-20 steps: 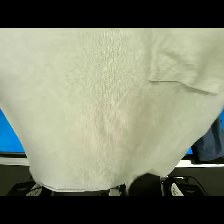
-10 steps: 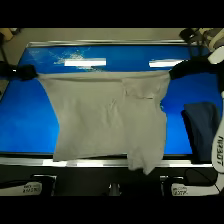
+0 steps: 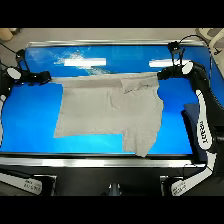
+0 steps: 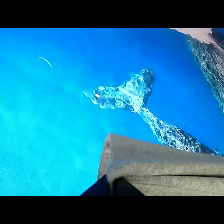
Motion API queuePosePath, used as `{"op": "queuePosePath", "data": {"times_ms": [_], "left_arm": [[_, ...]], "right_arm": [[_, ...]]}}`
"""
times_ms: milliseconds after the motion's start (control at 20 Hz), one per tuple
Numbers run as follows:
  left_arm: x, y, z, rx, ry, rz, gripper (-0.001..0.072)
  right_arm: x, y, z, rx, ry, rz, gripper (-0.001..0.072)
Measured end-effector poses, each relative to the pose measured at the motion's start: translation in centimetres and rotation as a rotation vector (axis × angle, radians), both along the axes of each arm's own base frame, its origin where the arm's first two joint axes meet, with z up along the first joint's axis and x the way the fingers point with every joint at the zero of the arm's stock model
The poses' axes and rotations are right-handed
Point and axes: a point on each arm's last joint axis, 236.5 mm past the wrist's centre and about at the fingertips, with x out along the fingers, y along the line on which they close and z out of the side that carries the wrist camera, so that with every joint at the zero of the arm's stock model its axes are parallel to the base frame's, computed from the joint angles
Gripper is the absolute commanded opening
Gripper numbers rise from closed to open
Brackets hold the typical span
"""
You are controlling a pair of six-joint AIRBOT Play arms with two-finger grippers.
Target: Fold the shirts.
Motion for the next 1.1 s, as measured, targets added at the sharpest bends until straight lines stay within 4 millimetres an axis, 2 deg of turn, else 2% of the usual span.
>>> {"op": "queuePosePath", "data": {"times_ms": [100, 200, 400, 500, 600, 750, 800, 850, 900, 950, 1100], "left_arm": [[-0.1, -0.2, -0.3, -0.014, 0.011, -0.008, 0.0027], [-1.3, -0.6, -1.2, -0.026, 0.071, -0.039, 0.0027], [-5.2, -2.0, -4.9, -0.054, 0.275, -0.125, 0.0027], [-6.7, -2.5, -6.3, -0.068, 0.350, -0.150, 0.0026], [-7.7, -2.8, -7.0, -0.079, 0.399, -0.165, 0.0027], [-8.7, -2.8, -7.6, -0.087, 0.455, -0.157, 0.0031], [-8.9, -2.8, -7.8, -0.090, 0.466, -0.152, 0.0094], [-9.2, -2.8, -7.9, -0.092, 0.480, -0.149, 0.0277], [-9.3, -2.9, -7.9, -0.098, 0.485, -0.151, 0.0420], [-9.3, -3.2, -7.8, -0.113, 0.486, -0.150, 0.0436], [-10.3, -3.4, -7.0, -0.147, 0.518, -0.161, 0.0436]], "right_arm": [[-1.0, 0.1, -0.7, -0.014, 0.052, 0.017, 0.0021], [-3.1, 0.0, -1.2, -0.049, 0.136, 0.053, 0.0021], [-8.8, 0.3, -5.0, -0.071, 0.405, 0.122, 0.0021], [-11.0, 0.4, -7.1, -0.066, 0.517, 0.138, 0.0021], [-12.3, 0.5, -8.6, -0.052, 0.595, 0.133, 0.0021], [-13.4, 0.5, -10.0, -0.031, 0.662, 0.106, 0.0025], [-13.7, 0.6, -10.3, -0.021, 0.678, 0.097, 0.0080], [-13.7, 0.8, -10.3, -0.011, 0.683, 0.093, 0.0226], [-13.8, 0.9, -10.4, -0.002, 0.689, 0.088, 0.0436], [-13.8, 1.1, -10.4, 0.012, 0.690, 0.086, 0.0470], [-13.7, 1.1, -9.1, 0.020, 0.668, 0.088, 0.0494]]}}
